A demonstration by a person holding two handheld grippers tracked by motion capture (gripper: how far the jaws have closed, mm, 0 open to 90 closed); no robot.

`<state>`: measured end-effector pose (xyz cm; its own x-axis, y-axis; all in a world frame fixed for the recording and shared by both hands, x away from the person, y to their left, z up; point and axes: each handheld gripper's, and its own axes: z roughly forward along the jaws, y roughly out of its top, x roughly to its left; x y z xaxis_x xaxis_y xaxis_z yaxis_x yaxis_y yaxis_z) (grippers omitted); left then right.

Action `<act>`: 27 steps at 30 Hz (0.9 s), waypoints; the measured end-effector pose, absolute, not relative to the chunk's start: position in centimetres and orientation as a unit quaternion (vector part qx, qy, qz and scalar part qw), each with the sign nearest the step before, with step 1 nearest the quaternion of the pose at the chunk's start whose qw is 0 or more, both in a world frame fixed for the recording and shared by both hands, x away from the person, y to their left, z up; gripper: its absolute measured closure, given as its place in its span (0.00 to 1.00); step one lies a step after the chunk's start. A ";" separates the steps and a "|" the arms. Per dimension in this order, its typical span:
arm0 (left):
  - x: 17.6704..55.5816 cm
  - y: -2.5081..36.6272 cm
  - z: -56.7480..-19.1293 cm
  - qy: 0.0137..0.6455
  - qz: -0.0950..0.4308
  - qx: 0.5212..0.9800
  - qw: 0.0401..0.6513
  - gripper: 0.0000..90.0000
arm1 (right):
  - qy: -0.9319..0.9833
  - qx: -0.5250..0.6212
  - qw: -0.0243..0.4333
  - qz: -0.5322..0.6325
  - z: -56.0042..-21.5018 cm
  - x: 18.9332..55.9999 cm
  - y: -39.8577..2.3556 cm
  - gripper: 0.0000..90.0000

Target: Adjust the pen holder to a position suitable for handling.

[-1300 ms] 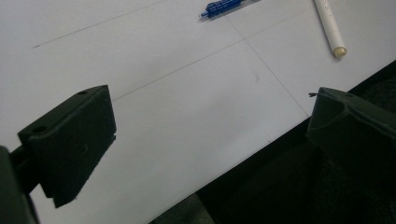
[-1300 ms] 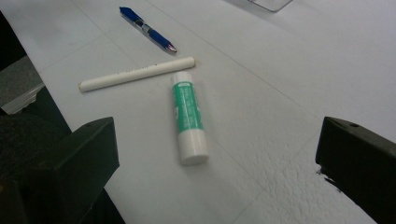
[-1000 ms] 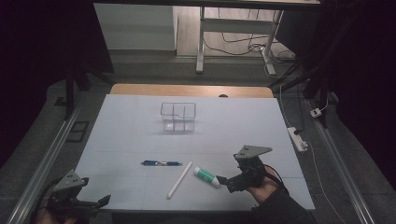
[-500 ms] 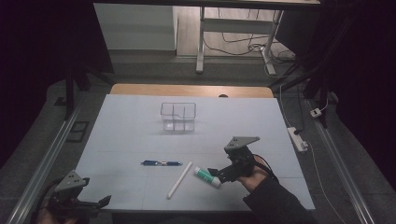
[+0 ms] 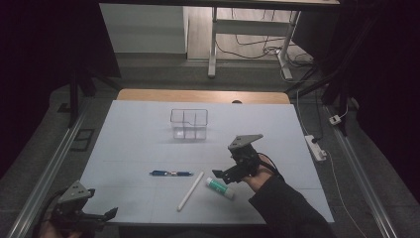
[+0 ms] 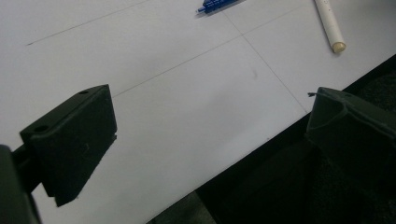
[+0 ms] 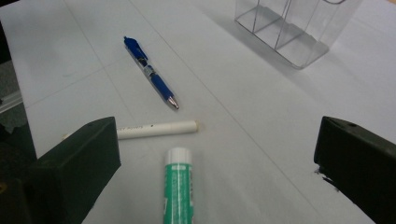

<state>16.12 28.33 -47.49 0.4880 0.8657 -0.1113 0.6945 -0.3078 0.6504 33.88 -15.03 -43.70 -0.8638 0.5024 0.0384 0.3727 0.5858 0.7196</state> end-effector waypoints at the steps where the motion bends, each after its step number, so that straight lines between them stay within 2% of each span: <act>1: 16.1 28.3 -47.5 0.489 0.131 0.798 0.327 0.02 | 0.889 0.242 0.083 0.380 -43.7 34.3 -14.5 0.00; 22: 16.1 28.5 -47.5 0.490 0.129 0.796 0.331 0.02 | 0.905 0.222 0.063 0.357 -44.0 39.2 -10.1 0.00; 27: 16.1 28.5 -47.5 0.490 0.128 0.796 0.332 0.02 | 0.907 0.215 0.073 0.354 -43.8 40.2 -9.2 0.00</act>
<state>16.06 28.49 -47.49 0.4867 0.8651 -0.1212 0.6952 -0.2995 0.6535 40.22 -9.20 -43.76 -0.8969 0.4418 0.0198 0.3384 0.6568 0.6739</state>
